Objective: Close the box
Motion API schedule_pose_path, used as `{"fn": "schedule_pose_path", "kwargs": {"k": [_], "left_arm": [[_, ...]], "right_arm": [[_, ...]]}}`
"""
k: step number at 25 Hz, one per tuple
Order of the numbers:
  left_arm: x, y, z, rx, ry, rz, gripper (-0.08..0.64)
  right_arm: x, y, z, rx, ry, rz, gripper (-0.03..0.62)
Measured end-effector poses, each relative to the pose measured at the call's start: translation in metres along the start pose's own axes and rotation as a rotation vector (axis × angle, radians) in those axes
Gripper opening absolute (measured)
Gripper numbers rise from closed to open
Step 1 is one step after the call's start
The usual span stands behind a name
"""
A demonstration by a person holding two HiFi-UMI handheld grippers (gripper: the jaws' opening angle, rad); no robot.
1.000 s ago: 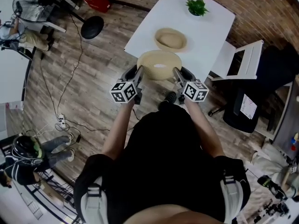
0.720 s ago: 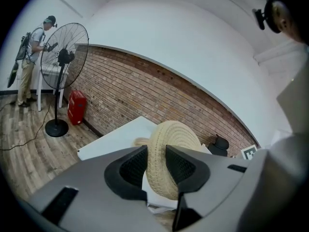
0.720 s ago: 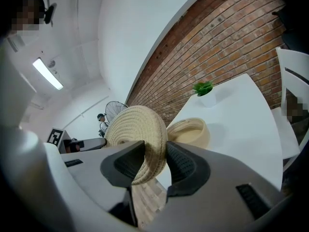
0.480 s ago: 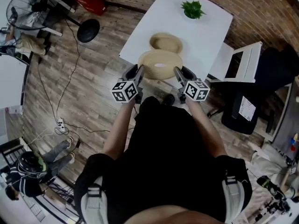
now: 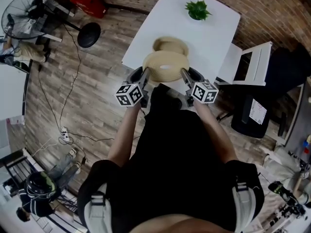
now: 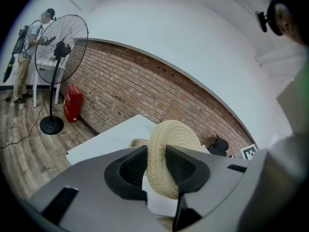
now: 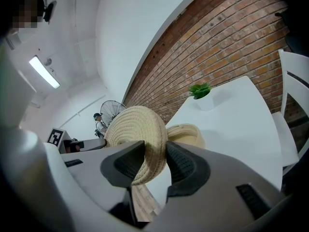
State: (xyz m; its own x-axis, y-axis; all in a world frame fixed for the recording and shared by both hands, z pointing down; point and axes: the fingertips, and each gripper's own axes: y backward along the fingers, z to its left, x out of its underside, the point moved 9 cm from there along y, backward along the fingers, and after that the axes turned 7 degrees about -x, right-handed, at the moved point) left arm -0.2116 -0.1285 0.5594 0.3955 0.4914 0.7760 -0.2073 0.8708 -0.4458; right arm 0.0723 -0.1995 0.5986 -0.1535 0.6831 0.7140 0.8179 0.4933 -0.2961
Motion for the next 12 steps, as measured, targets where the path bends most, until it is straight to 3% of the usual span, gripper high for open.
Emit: {"fn": "schedule_pose_path", "kwargs": {"k": [12], "left_arm": [[-0.021, -0.042, 0.013, 0.029, -0.002, 0.016, 0.129]], "right_arm": [[-0.017, -0.024, -0.017, 0.038, -0.023, -0.019, 0.137]]}}
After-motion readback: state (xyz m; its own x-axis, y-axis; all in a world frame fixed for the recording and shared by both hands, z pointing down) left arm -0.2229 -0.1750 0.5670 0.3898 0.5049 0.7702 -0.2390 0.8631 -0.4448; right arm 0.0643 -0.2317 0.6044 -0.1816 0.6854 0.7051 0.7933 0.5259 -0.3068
